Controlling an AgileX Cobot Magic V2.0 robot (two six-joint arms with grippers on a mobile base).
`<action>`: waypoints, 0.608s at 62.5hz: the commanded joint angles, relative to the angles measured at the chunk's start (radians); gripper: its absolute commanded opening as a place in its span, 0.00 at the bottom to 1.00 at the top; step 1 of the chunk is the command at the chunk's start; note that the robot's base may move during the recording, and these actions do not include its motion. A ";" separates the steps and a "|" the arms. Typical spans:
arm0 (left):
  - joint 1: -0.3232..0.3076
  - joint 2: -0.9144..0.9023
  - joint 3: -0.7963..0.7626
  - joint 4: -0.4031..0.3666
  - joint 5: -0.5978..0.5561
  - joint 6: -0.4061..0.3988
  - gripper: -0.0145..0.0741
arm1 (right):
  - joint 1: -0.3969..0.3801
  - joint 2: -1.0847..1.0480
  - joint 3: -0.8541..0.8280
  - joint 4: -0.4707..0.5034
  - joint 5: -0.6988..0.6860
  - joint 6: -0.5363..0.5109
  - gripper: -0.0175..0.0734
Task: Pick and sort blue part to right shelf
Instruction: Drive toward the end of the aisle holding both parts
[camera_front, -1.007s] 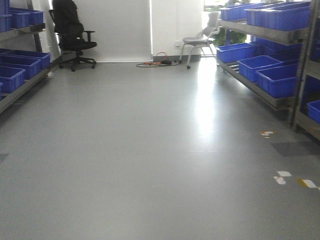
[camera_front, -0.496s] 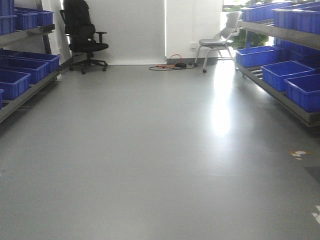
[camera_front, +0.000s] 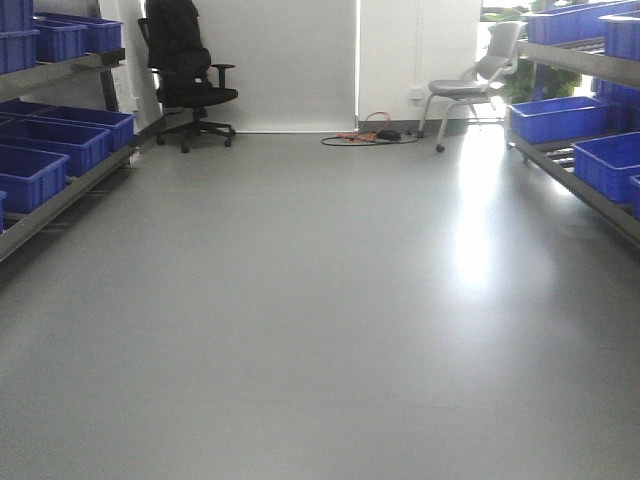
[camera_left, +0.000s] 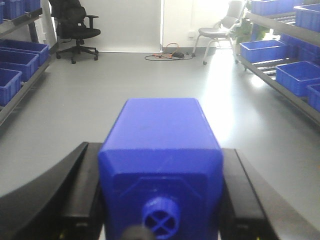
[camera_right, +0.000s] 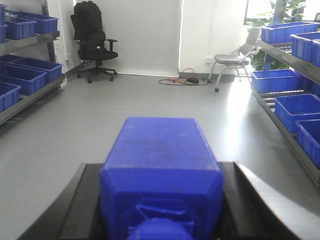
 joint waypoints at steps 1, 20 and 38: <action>-0.002 0.010 -0.030 -0.004 -0.082 0.000 0.54 | -0.008 0.008 -0.026 -0.009 -0.097 -0.006 0.66; -0.002 0.010 -0.030 -0.004 -0.082 0.000 0.54 | -0.008 0.008 -0.026 -0.009 -0.097 -0.006 0.66; -0.002 0.010 -0.030 -0.004 -0.082 0.000 0.54 | -0.008 0.008 -0.026 -0.009 -0.097 -0.006 0.66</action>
